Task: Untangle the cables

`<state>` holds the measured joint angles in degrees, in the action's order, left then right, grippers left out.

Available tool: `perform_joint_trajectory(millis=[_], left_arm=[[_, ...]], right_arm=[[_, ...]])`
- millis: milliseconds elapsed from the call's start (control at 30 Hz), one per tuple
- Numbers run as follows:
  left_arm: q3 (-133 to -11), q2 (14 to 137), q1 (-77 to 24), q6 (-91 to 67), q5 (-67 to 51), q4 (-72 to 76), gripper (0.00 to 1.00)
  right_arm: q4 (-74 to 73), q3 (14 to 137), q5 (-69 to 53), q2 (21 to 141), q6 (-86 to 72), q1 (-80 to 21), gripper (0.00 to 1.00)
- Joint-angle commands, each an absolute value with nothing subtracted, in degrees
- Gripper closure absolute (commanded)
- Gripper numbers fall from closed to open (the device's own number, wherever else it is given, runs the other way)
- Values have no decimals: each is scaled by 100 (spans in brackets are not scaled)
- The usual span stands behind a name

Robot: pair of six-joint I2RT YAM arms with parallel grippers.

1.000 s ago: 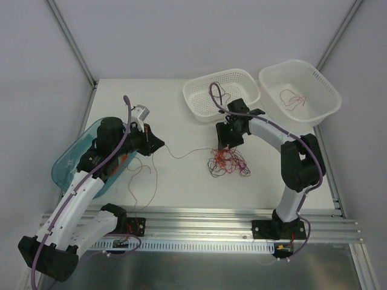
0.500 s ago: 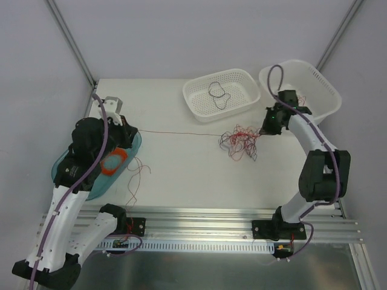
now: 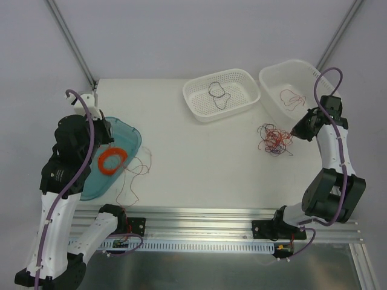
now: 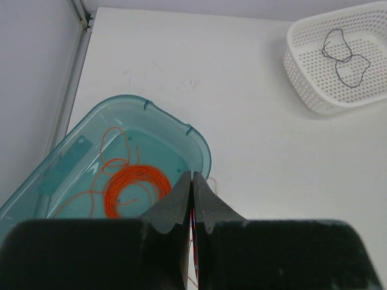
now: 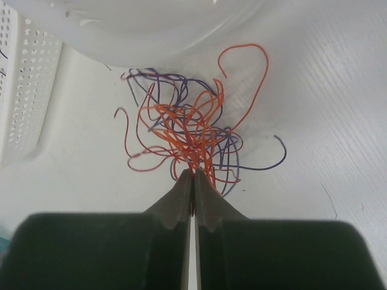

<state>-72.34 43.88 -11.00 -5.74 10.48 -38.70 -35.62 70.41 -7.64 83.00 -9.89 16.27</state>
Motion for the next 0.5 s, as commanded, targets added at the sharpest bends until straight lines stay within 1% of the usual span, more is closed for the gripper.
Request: perform_joint_trajectory(millis=[0, 133, 200, 233, 267, 300, 333, 400, 433, 467], left_arm=[[-7409, 4474, -1020, -396, 1372, -4025, 100], [-7488, 4675, -1020, -483, 240, -3868, 100], [-7488, 4754, -1020, -632, -507, -3727, 100], [-7506, 4833, -1020, -694, -727, -3570, 100], [-7532, 4904, -1028, -747, -1199, -3499, 100], [-7576, 4956, -1028, -860, -1404, -3437, 100], [-7620, 5088, -1037, -922, -1563, -3384, 100], [-7708, 5203, -1133, -1071, -2019, -3191, 100], [-7734, 5334, -1195, -1116, -2108, -3121, 100], [-7769, 5405, -1291, -1168, -2153, -3007, 100]], right_arm=[[-3735, 7005, -896, 7990, -1064, 1697, 99], [-3735, 6725, -1011, 7691, -1055, 1215, 99], [-3788, 6662, -1063, 7620, -1002, 968, 99], [-3788, 6601, -1081, 7603, -967, 723, 97], [-3788, 6574, -1107, 7542, -932, 599, 93], [-3805, 6566, -1142, 7515, -827, 467, 87], [-3823, 6565, -1169, 7489, -765, 248, 75], [-3849, 6548, -1160, 7340, -625, 54, 60], [-3841, 6539, -1178, 7269, -581, 9, 46], [-3841, 6530, -1178, 7208, -528, -130, 40]])
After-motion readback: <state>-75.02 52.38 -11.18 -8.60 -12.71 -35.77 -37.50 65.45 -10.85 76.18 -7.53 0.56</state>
